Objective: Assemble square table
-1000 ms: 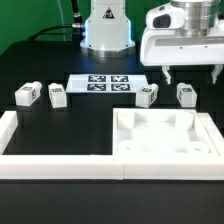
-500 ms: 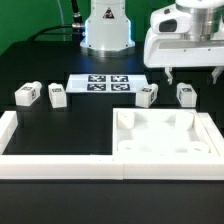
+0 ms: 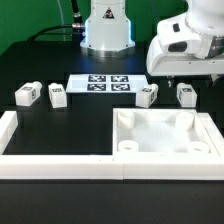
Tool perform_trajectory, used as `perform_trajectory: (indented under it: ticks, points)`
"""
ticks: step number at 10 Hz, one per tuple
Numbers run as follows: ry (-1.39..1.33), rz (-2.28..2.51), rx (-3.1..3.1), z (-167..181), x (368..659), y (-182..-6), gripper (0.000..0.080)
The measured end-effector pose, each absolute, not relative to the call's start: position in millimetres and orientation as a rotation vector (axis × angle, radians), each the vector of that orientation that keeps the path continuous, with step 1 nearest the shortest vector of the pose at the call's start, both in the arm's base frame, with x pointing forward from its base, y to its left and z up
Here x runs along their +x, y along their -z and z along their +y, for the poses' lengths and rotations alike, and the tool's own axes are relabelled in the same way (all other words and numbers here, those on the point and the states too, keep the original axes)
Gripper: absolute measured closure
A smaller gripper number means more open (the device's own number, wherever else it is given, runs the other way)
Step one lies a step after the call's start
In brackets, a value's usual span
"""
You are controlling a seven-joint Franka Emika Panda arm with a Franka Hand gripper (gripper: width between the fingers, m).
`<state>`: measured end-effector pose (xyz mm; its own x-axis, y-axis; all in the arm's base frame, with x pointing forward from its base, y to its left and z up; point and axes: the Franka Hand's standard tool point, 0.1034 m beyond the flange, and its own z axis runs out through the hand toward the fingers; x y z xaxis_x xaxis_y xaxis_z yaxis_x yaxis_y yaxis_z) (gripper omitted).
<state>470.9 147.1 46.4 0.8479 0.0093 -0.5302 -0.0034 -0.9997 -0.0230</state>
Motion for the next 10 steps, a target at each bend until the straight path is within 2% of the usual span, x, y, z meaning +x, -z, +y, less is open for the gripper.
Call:
perform_trajectory:
  ticks: [7,10]
  points:
    - [-1.486,-0.067,-2.76,146.6,461.8,-29.4,0.0151]
    - [-1.468,-0.075,-2.761,151.1,462.3,-17.3,0.0151]
